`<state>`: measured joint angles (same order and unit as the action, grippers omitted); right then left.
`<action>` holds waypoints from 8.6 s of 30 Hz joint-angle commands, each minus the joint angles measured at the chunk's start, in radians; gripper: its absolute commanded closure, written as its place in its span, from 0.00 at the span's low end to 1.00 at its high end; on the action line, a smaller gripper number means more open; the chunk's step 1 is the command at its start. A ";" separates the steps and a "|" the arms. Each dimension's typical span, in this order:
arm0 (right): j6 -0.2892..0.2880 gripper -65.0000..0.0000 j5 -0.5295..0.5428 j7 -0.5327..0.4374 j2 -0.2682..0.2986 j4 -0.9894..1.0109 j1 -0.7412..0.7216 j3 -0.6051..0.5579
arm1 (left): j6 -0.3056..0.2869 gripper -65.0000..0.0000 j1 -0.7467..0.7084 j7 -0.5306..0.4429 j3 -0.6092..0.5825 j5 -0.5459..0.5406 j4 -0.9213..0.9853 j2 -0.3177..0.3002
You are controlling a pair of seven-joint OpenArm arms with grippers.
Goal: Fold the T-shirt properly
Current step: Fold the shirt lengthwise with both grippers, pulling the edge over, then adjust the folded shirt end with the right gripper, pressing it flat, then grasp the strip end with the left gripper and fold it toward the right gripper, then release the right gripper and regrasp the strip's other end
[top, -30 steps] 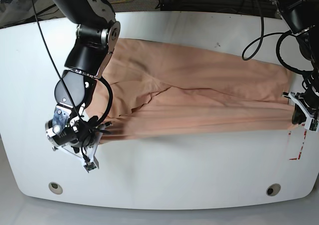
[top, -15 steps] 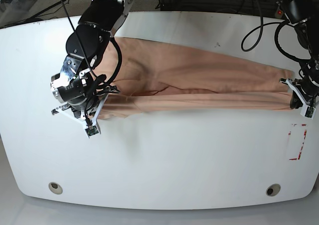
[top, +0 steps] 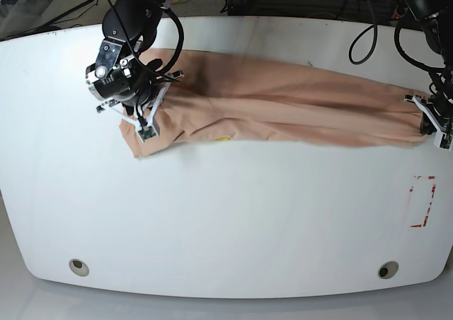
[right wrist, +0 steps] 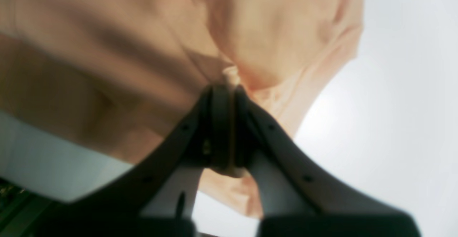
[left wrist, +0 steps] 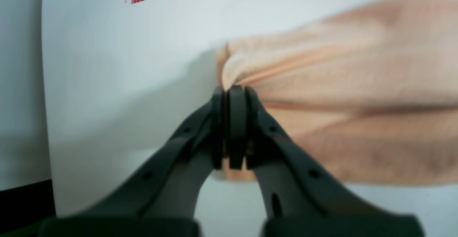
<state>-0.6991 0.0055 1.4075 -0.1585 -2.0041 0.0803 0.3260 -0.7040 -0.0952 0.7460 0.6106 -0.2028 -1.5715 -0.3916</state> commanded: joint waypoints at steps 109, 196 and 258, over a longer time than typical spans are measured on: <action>0.001 0.33 0.302 -0.334 0.165 0.457 -0.053 -0.023 | 0.006 0.18 0.041 0.145 0.160 -0.297 0.168 -0.027; 0.001 0.33 0.305 -0.359 0.170 0.477 -0.104 -0.021 | 0.155 0.34 0.028 0.145 -0.749 -0.162 -0.412 0.052; 0.001 1.00 0.644 -0.170 0.457 0.523 -0.282 0.189 | 0.157 1.00 0.056 0.145 -0.768 -0.160 -0.083 0.297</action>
<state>-0.6960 0.6270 1.2419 0.2440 -1.4593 -0.1684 0.5362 -0.5636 -0.0704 0.9092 -0.1242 -0.3485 -1.6501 -0.1036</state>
